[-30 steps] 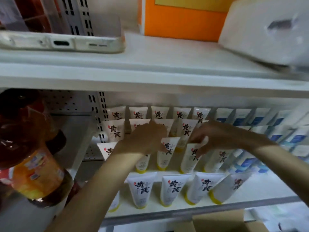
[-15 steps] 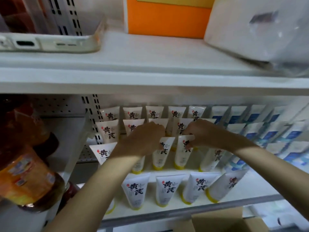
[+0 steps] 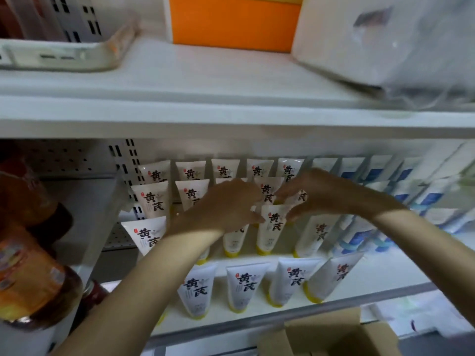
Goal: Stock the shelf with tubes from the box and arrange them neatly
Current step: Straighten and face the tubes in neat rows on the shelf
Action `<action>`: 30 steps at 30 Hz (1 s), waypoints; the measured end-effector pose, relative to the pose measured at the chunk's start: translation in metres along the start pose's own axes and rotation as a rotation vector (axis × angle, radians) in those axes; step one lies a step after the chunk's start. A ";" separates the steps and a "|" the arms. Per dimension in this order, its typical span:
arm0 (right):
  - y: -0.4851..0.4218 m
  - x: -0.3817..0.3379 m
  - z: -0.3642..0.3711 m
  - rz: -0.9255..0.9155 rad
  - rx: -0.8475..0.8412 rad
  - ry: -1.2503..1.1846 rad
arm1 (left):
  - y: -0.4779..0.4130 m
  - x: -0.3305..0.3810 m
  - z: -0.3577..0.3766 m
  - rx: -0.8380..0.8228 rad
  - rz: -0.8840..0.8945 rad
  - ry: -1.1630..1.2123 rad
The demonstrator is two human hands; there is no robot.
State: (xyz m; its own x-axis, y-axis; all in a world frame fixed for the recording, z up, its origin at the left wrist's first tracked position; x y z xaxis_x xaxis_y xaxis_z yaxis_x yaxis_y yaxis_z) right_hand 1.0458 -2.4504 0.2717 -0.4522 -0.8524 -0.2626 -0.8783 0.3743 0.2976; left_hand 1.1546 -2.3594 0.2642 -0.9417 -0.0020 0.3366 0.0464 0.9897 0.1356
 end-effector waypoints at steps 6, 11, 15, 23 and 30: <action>0.031 0.031 -0.015 0.091 -0.057 0.005 | -0.020 0.018 0.004 -0.003 0.024 -0.044; 0.032 0.040 0.007 0.104 -0.144 -0.055 | -0.028 0.022 0.014 -0.034 -0.013 -0.067; 0.027 0.048 0.018 0.093 -0.145 0.005 | -0.029 0.023 0.019 -0.035 -0.027 -0.071; 0.019 0.056 0.014 0.173 -0.065 0.127 | -0.031 0.020 0.020 -0.011 -0.043 -0.039; 0.013 0.059 0.012 0.224 -0.049 0.155 | -0.030 0.019 0.021 0.008 -0.053 -0.016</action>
State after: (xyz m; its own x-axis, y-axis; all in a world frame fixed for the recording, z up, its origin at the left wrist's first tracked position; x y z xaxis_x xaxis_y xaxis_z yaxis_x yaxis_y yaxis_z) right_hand 1.0063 -2.4911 0.2493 -0.6022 -0.7972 -0.0426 -0.7486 0.5453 0.3771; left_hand 1.1279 -2.3863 0.2469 -0.9479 -0.0521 0.3143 -0.0061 0.9893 0.1457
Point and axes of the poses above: each hand's wrist, its own y-axis away from the middle knuckle, its own z-axis out of the palm, x = y × z, the point moved 6 cm from there along -y, towards the middle knuckle, and after that the axes turned 7 degrees about -x, right-handed, at the moved point
